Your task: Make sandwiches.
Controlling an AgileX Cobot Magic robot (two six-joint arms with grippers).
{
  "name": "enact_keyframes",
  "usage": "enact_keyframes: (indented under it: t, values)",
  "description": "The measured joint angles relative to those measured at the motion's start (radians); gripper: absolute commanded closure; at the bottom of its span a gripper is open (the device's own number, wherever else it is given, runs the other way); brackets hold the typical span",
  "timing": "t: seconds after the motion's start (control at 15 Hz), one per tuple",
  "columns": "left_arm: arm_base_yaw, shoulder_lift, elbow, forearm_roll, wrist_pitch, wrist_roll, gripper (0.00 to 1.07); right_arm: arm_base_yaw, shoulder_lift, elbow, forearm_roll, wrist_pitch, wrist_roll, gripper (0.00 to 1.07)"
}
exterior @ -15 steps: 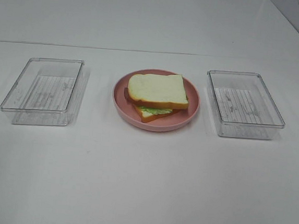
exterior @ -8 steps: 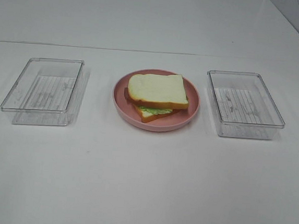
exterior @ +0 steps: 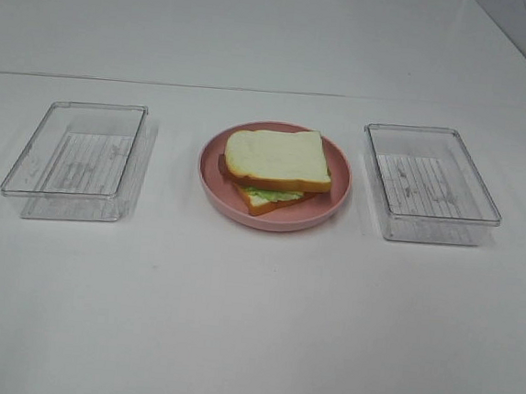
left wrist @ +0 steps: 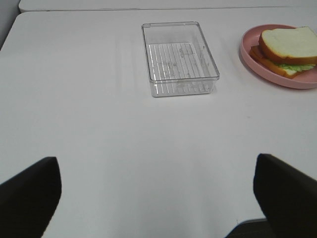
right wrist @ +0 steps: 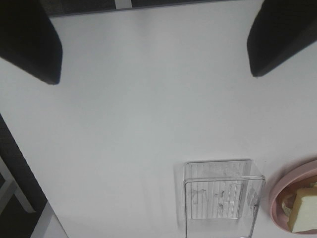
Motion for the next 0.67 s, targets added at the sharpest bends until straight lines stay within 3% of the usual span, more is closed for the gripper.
enact_keyframes:
  t: [0.67]
  values:
    - [0.0, 0.0, 0.0, -0.002, 0.0, 0.0, 0.06, 0.0, 0.0, 0.0, 0.0, 0.0, 0.0, 0.1]
